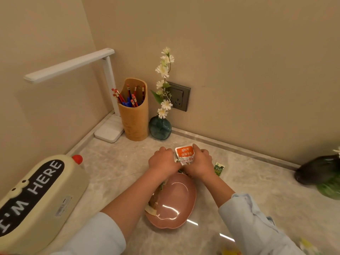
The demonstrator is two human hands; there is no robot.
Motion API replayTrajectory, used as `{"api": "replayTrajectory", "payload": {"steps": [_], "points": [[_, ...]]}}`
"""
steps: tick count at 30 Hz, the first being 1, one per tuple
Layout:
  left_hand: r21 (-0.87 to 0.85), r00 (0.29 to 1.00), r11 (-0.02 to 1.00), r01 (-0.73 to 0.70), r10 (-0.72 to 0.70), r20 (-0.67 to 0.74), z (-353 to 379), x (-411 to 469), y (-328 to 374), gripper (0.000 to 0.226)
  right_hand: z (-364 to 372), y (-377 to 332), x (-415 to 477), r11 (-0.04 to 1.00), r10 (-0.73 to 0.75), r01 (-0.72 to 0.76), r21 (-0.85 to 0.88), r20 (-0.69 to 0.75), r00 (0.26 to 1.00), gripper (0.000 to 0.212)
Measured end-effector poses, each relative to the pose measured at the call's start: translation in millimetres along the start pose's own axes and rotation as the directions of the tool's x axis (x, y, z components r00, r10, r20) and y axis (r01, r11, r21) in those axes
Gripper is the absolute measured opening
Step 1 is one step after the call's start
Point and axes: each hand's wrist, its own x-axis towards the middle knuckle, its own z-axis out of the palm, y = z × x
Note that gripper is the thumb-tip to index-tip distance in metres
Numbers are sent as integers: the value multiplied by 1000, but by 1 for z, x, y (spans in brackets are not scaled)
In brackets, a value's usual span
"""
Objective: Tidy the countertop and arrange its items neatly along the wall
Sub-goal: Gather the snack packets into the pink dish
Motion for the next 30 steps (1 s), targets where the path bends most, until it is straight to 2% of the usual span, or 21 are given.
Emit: {"api": "replayTrajectory", "payload": {"steps": [4,8,12,16,22,25,27,30], "points": [[-6,996,999,40,-39,76,-4,7,4,61,0,3,-4,981,-43,41,191,8,999,103],[-24,993,999,25,-22,116,-5,9,12,37,2,3,-10,958,-35,53,283,-68,997,91],[-95,995,995,32,-22,97,-3,6,15,22,0,5,-10,921,-16,56,384,-108,994,85],[-306,1000,952,28,-30,-5,1,4,13,15,-4,2,-16,879,-28,111,464,-182,983,77],[-587,954,796,-148,-40,-296,-11,-5,12,16,-13,-14,-28,803,-60,262,536,-364,930,70],[-647,928,736,-198,-71,-365,-23,-15,13,17,-18,-23,-38,755,-15,281,592,-412,911,53],[-665,926,714,-217,-65,-371,-27,-26,8,18,-19,-23,-52,725,14,260,637,-391,920,42],[-665,929,719,-202,-74,-362,-22,-48,-5,16,-8,-16,-72,742,29,211,637,-346,938,42]]}}
